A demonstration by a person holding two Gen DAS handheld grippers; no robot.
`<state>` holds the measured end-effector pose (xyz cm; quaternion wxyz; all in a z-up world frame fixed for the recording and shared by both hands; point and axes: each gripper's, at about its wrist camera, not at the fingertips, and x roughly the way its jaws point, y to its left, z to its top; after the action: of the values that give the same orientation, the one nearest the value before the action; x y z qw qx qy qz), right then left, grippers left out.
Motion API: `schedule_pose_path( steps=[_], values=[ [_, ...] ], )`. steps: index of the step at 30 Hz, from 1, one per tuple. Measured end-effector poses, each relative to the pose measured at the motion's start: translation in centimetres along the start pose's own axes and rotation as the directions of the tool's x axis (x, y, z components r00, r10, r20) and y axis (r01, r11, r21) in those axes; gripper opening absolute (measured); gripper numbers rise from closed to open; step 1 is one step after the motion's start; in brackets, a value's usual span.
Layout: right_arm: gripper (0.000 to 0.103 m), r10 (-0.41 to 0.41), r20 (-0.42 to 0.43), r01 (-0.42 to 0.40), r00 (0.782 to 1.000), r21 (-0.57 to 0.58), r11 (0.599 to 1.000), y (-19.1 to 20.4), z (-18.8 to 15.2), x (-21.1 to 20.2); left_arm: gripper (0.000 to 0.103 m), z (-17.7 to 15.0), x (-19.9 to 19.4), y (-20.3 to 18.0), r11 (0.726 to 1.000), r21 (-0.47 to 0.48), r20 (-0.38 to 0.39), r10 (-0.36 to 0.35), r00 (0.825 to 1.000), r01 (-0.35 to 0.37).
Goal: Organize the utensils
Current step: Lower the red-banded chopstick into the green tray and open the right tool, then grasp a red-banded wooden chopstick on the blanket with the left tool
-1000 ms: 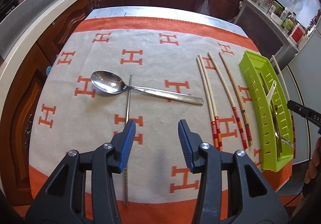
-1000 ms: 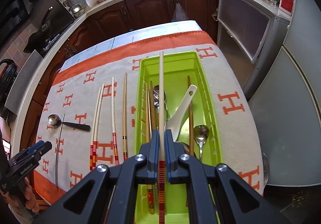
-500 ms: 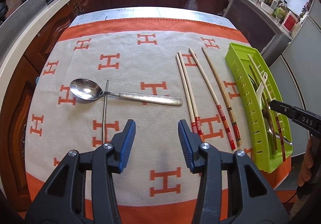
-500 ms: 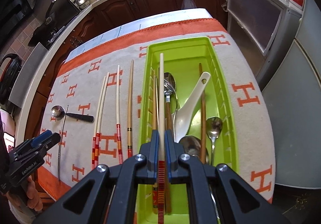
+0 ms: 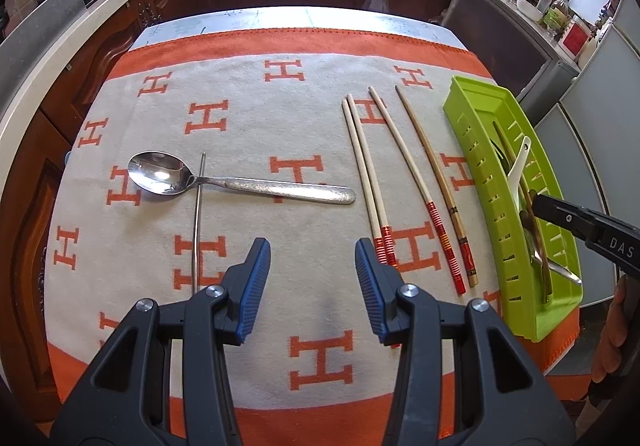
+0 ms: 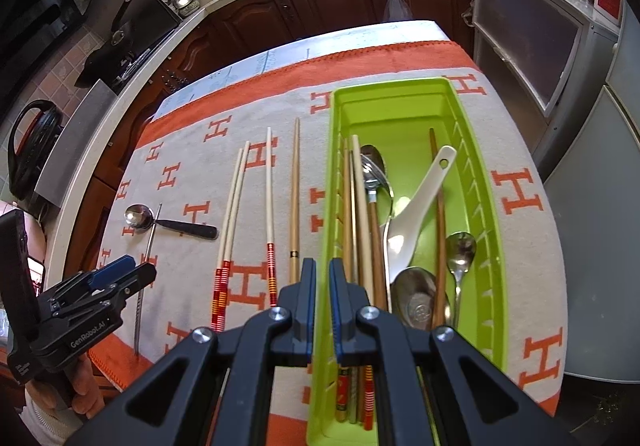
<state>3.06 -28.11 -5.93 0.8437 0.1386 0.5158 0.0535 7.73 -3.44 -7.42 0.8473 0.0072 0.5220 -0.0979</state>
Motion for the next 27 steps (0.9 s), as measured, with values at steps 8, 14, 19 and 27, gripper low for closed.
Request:
schedule_pose_path(
  steps=[8,14,19,27],
  values=[
    [0.007,0.055,-0.001,-0.055,0.998,0.001,0.998,1.5,-0.4,0.5,0.041,0.1,1.2,-0.4,0.999,-0.009,-0.007,-0.036,0.999,0.036],
    [0.007,0.09,0.0,-0.09,0.996,-0.018,0.996,2.8,-0.8,0.9,0.041,0.4,3.1,-1.0,0.993,-0.04,-0.005,-0.108,0.994,0.107],
    [0.007,0.108,-0.003,-0.108,0.994,-0.019,0.994,3.0,-1.3,1.2,0.041,0.6,4.9,-1.9,0.996,-0.029,-0.029,-0.09,0.995,0.09],
    [0.007,0.12,-0.003,-0.12,0.993,-0.008,0.993,2.6,-1.6,1.4,0.041,0.4,6.8,-3.0,1.0,0.006,-0.049,-0.025,0.998,0.025]
  ],
)
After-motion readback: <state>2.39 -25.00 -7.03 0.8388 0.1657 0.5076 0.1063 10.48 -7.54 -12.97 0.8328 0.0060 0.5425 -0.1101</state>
